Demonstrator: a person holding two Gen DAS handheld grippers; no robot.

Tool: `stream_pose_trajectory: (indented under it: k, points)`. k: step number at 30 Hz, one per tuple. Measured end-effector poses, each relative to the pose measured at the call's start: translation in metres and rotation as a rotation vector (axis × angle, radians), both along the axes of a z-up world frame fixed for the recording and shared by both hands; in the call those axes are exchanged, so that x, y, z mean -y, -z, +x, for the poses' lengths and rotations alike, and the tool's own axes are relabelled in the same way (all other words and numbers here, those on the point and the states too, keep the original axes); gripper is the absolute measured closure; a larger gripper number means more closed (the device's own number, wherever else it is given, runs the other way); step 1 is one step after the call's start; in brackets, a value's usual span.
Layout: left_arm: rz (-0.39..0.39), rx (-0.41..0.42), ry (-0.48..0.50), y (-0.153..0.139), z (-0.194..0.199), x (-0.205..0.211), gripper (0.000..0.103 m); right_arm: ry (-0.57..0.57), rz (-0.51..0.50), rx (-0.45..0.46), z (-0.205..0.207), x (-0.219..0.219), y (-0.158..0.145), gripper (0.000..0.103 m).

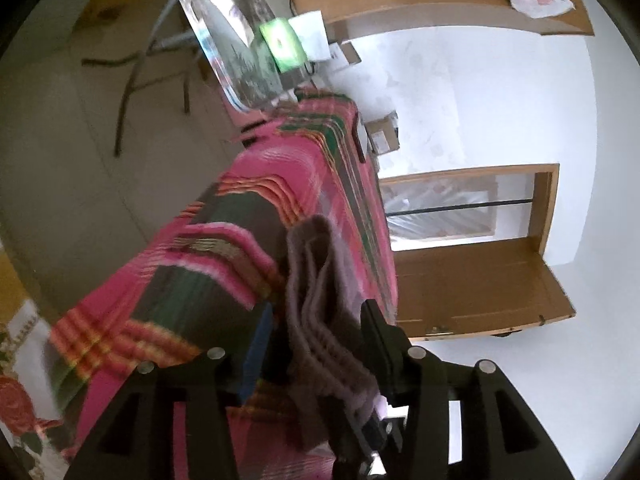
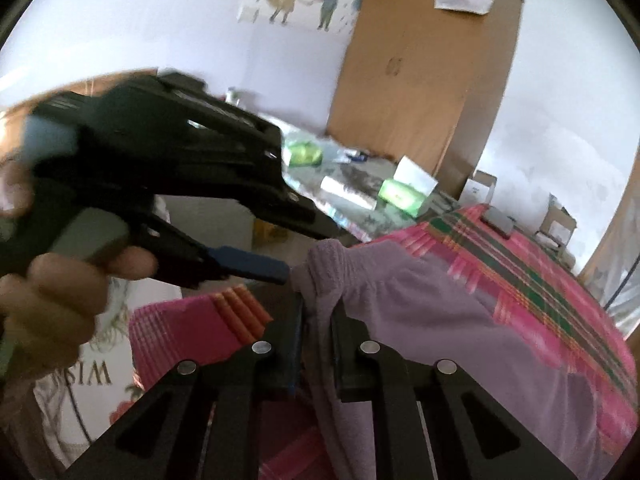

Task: Fold clothes

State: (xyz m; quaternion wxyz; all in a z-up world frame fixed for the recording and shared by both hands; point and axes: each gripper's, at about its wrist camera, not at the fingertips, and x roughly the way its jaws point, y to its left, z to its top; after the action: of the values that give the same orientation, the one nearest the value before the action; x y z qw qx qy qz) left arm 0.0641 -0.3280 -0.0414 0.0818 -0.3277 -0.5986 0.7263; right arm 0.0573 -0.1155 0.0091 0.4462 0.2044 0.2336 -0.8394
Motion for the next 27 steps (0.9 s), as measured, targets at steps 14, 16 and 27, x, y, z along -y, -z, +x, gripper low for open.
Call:
stream_pose_trajectory:
  k: [14, 16, 27]
  points:
    - [0.074, 0.049, 0.103, 0.011, -0.034, -0.002, 0.055, -0.002, -0.069, 0.063, -0.007, -0.012, -0.005, 0.091]
    - [0.056, 0.065, 0.124, 0.009, -0.039, -0.005, 0.055, -0.001, -0.078, 0.069, -0.009, -0.013, -0.006, 0.091]
    - [0.003, 0.105, 0.178, 0.011, -0.085, -0.002, 0.085, -0.019, -0.027, 0.073, -0.009, 0.0, -0.002, 0.091]
